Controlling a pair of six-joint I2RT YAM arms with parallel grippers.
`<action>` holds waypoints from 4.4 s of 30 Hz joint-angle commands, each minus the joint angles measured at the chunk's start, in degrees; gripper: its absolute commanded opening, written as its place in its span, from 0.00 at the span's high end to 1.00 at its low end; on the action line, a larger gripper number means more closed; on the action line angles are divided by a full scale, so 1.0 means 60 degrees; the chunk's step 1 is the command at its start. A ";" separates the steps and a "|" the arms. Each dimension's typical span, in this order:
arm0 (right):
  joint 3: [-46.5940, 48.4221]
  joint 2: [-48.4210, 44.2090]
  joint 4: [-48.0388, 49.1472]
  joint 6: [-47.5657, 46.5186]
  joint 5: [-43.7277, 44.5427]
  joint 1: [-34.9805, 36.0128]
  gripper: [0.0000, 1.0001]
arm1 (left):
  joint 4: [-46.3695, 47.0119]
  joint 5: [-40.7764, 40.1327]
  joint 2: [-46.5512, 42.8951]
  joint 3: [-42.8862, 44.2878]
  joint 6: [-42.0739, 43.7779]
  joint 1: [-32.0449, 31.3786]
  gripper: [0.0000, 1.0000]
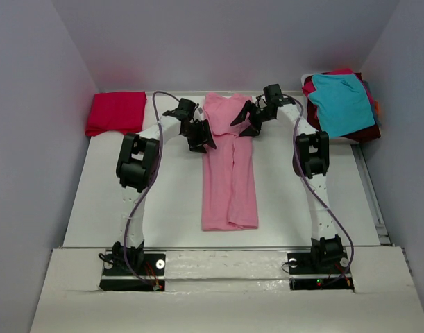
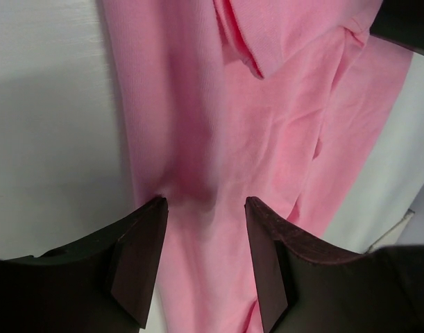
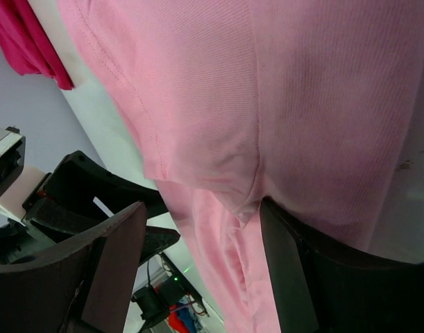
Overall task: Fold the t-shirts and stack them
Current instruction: Fold the tshirt
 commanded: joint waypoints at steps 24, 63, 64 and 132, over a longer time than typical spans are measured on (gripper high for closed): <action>0.0312 -0.1510 -0.0578 -0.0559 0.0363 -0.0025 0.22 | -0.1862 -0.2664 -0.0097 0.0144 0.1105 0.0091 0.37; -1.6022 -1.1517 0.1733 -0.0077 -0.0984 0.1118 0.21 | -0.1232 -0.1405 -0.8811 -0.8951 -0.1267 -0.1183 0.33; -1.6212 -1.1590 0.1896 0.0025 -0.1057 0.1234 0.21 | -0.1203 -0.1390 -0.8914 -0.9126 -0.1311 -0.1183 0.33; -1.7913 -1.2733 0.4050 0.3029 0.0085 0.3842 0.23 | -0.0369 0.0059 -0.9149 -1.0504 -0.1516 -0.2179 0.31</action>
